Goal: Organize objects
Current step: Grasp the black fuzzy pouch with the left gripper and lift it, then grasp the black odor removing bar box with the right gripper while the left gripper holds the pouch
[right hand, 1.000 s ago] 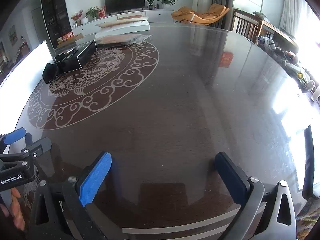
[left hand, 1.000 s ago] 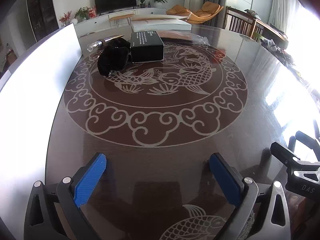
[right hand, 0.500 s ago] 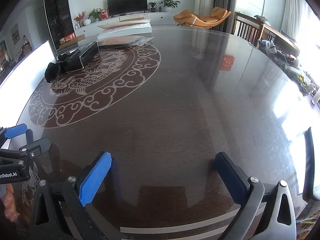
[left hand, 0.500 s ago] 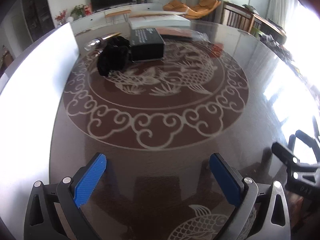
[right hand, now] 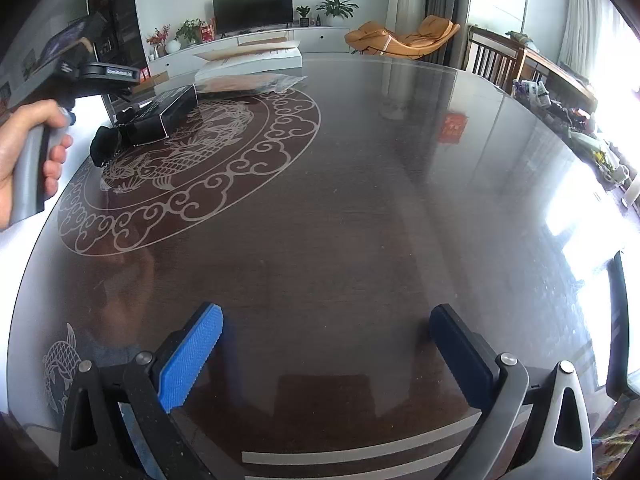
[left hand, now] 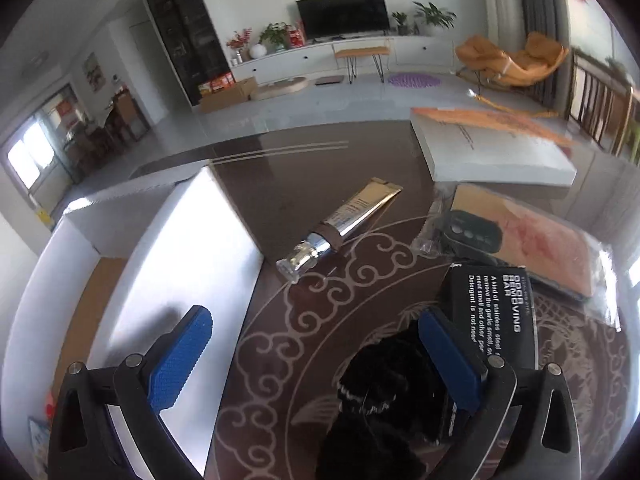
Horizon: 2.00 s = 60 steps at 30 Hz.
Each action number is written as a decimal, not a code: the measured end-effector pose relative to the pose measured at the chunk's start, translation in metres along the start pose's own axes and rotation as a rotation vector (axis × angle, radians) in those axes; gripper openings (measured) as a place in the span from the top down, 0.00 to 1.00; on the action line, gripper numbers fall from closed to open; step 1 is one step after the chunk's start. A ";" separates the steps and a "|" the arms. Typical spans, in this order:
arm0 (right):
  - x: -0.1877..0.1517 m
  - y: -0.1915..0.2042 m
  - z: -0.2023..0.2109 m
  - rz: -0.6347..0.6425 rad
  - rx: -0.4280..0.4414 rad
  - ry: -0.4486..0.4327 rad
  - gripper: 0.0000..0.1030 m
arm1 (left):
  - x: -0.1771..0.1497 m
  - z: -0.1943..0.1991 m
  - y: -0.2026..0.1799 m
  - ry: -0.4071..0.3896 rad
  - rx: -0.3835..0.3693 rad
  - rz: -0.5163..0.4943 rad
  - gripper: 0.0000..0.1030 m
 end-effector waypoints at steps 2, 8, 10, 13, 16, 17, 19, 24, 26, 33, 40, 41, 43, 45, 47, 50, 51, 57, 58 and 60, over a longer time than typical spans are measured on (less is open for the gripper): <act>0.000 0.000 0.000 0.000 0.000 0.000 0.00 | 0.002 -0.010 -0.007 -0.006 -0.068 -0.012 0.00; 0.001 0.002 -0.001 0.002 0.000 0.000 0.00 | -0.026 -0.007 -0.031 0.053 -0.405 0.025 0.00; 0.001 0.002 -0.001 0.001 0.000 0.000 0.00 | -0.044 0.002 -0.047 0.039 -0.375 -0.060 0.04; 0.001 0.003 -0.002 0.001 0.000 0.000 0.00 | -0.063 0.018 -0.062 0.015 -0.408 -0.148 0.04; 0.001 0.004 -0.002 0.001 -0.001 -0.001 0.00 | -0.070 0.023 -0.056 0.019 -0.411 -0.160 0.04; 0.001 0.004 -0.002 0.001 0.000 -0.001 0.00 | -0.072 0.024 -0.051 0.012 -0.416 -0.151 0.18; 0.001 0.004 -0.002 0.001 0.000 -0.001 0.00 | -0.078 0.032 -0.036 -0.030 -0.416 -0.146 0.64; 0.001 0.004 -0.002 0.001 0.000 -0.001 0.00 | -0.114 0.055 -0.010 -0.031 -0.461 -0.131 0.66; 0.001 0.004 -0.002 0.001 0.000 -0.001 0.00 | -0.134 0.070 -0.006 -0.032 -0.454 -0.118 0.62; 0.001 0.004 -0.002 0.003 0.000 -0.001 0.00 | -0.173 0.092 -0.003 0.017 -0.426 -0.167 0.00; 0.001 0.005 -0.002 0.003 0.000 -0.001 0.00 | -0.179 0.094 -0.003 0.001 -0.436 -0.175 0.00; 0.001 0.005 -0.003 0.003 0.000 -0.001 0.00 | -0.179 0.092 -0.006 0.001 -0.436 -0.174 0.00; 0.002 0.005 -0.003 0.004 -0.001 0.000 0.00 | -0.179 0.093 -0.006 0.000 -0.436 -0.174 0.00; 0.002 0.005 -0.003 0.003 -0.001 0.004 0.00 | -0.179 0.092 -0.006 0.001 -0.436 -0.175 0.00; 0.002 0.007 -0.003 -0.004 -0.012 0.012 0.00 | -0.179 0.092 -0.006 0.001 -0.436 -0.174 0.00; 0.013 0.008 -0.010 0.064 0.036 0.086 0.00 | -0.179 0.092 -0.006 0.000 -0.436 -0.175 0.00; 0.023 0.009 -0.013 0.102 0.032 0.093 0.00 | -0.179 0.092 -0.006 0.000 -0.436 -0.175 0.00; 0.126 0.043 -0.033 0.422 0.084 -0.033 0.00 | -0.179 0.092 -0.005 0.000 -0.437 -0.175 0.00; 0.142 0.052 -0.043 0.462 0.104 -0.015 0.00 | -0.179 0.092 -0.005 0.000 -0.437 -0.175 0.00; 0.171 0.073 -0.068 0.525 0.150 0.068 0.00 | -0.180 0.092 -0.005 0.000 -0.437 -0.174 0.00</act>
Point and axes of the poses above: each gripper's, at about its wrist camera, not at the fingertips, and z roughly against the way its jaws point, y to its left, x to its top, the point moved 2 cm from there along -z, roughly the way its jaws point
